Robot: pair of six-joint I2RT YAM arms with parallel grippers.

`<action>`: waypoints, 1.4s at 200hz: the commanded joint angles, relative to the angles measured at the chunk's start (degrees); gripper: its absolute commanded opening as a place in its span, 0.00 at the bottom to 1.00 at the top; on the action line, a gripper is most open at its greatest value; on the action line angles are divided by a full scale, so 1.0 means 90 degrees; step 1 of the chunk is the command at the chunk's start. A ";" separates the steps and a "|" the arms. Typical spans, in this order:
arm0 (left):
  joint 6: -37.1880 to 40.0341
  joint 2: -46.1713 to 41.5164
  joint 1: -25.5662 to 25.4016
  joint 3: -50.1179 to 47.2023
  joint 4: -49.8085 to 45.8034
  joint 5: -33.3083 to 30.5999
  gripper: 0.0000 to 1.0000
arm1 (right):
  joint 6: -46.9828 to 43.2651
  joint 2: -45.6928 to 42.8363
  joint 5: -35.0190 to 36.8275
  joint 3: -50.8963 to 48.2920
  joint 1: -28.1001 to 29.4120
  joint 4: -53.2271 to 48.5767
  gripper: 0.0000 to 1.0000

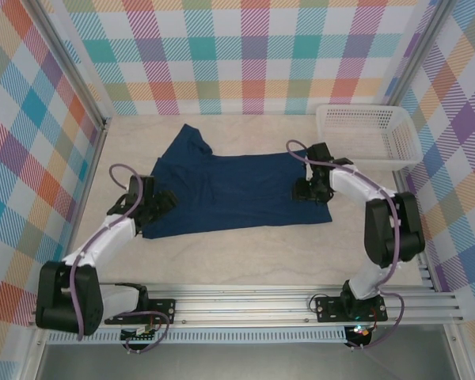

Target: Fold the inside-out t-shirt

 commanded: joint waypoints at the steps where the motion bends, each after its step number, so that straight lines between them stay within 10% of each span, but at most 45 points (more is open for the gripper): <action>1: 0.0281 0.0577 0.0053 0.0353 0.0457 0.0329 0.63 | 0.0000 0.0672 -0.0142 0.0475 -0.0002 0.0348 0.54; 64: 0.0338 0.1955 0.0047 0.0988 0.0825 0.0131 0.64 | -0.0472 0.1513 0.0739 0.1507 -0.0196 0.0496 0.53; 136: 0.0370 0.1997 -0.0234 0.0886 0.1177 0.0289 0.64 | -0.0360 0.0900 -0.0455 0.0738 0.0000 0.1157 0.59; 216: 0.0475 0.2573 -0.0230 0.0884 0.0767 0.0576 0.64 | -0.0490 0.2429 0.0481 0.2451 -0.0048 -0.0719 0.59; 280: 0.0242 0.1749 -0.0241 -0.0252 0.0579 0.0965 0.64 | -0.0513 0.1644 0.0714 0.0985 -0.0039 -0.1115 0.58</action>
